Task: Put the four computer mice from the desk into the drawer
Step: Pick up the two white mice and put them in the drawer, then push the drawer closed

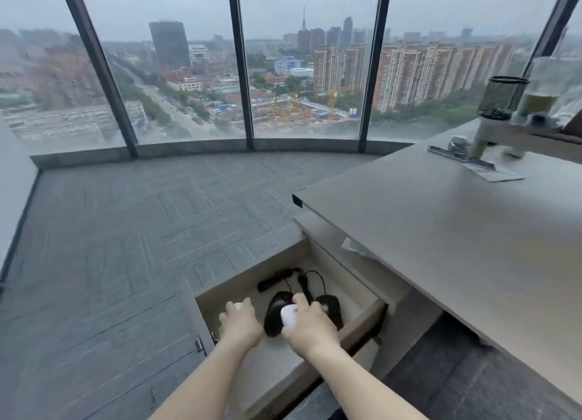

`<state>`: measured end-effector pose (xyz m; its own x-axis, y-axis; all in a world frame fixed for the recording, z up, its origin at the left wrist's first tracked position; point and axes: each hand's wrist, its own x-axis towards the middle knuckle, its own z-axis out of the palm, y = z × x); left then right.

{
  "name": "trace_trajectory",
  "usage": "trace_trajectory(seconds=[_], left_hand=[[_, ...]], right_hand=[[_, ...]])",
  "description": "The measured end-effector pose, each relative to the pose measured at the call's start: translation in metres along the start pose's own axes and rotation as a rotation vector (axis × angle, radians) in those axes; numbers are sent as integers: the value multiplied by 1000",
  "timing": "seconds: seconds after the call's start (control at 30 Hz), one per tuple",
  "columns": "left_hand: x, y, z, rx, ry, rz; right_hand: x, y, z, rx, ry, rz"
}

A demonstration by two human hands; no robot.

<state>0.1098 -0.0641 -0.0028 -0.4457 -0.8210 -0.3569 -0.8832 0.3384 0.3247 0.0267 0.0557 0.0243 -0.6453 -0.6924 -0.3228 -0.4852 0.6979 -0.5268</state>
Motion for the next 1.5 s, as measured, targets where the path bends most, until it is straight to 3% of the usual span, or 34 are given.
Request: trace_trajectory(seconds=[0.23, 0.43, 0.57, 0.73, 0.87, 0.93, 1.13, 1.33, 1.5], left_hand=[[21, -8, 29, 18, -74, -20], [29, -11, 33, 35, -75, -48], [21, -10, 15, -41, 69, 67], [-5, -28, -20, -374, 368, 246], [-35, -63, -30, -624, 588, 114], [-44, -84, -26, -752, 549, -8], [-58, -122, 8, -1086, 235, -192], [-71, -106, 25, -1395, 57, -208], [-70, -94, 30, -1462, 4, -190]], right_hand=[[31, -1, 39, -350, -101, 158], [35, 3, 51, -360, -126, 207], [23, 2, 38, -244, -28, 94], [-18, 11, 25, -17, 156, -223], [-61, 24, 39, 169, 290, -356], [-79, 29, 49, 229, 284, -358], [-115, 38, 76, 263, 116, -403], [-133, 27, 92, 82, 27, -368], [-131, 22, 99, 34, 111, -301]])
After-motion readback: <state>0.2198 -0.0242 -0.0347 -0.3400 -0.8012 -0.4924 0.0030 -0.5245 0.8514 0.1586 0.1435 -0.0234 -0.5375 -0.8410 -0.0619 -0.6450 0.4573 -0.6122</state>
